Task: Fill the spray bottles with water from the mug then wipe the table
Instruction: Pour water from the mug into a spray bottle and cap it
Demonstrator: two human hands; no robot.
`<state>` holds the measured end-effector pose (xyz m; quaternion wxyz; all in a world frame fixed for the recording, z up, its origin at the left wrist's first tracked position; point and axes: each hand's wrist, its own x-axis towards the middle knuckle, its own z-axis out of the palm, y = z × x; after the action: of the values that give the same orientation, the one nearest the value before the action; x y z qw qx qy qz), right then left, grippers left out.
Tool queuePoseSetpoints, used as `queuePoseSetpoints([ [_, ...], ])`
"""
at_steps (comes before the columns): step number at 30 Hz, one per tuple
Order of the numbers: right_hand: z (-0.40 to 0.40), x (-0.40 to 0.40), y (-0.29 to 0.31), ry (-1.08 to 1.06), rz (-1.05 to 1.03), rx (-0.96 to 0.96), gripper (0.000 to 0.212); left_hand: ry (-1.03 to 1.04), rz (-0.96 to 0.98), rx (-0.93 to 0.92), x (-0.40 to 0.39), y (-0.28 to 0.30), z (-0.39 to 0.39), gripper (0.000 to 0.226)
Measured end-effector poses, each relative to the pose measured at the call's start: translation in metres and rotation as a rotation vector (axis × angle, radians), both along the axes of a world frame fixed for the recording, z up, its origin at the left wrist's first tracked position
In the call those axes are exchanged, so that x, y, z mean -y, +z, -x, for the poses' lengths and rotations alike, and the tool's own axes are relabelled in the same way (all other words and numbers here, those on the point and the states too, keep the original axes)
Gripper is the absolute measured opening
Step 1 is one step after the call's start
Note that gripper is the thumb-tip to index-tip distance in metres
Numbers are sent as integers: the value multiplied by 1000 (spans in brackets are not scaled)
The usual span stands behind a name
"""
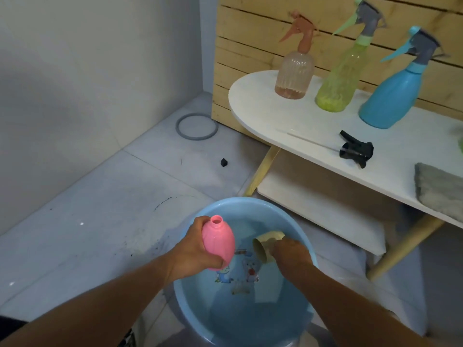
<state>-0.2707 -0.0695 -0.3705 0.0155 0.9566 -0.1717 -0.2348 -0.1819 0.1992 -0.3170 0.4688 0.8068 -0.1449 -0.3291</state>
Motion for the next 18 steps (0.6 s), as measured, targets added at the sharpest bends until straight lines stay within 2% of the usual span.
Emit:
queuePoseSetpoints([
  [5,-1,-8,-13,59,82,-5,36,-5,14,-1,10,-5,-5,107],
  [9,-2,-17,-21,44,32,-20,35,4,-1,8,13,-7,-8,110],
  [13,-7,-24,-23,-59,-120,-32,28,16,-11,29,13,-6,-12,110],
  [18,-8,-21,-9,-252,-455,13,27,31,-15,42,8,-5,-13,105],
])
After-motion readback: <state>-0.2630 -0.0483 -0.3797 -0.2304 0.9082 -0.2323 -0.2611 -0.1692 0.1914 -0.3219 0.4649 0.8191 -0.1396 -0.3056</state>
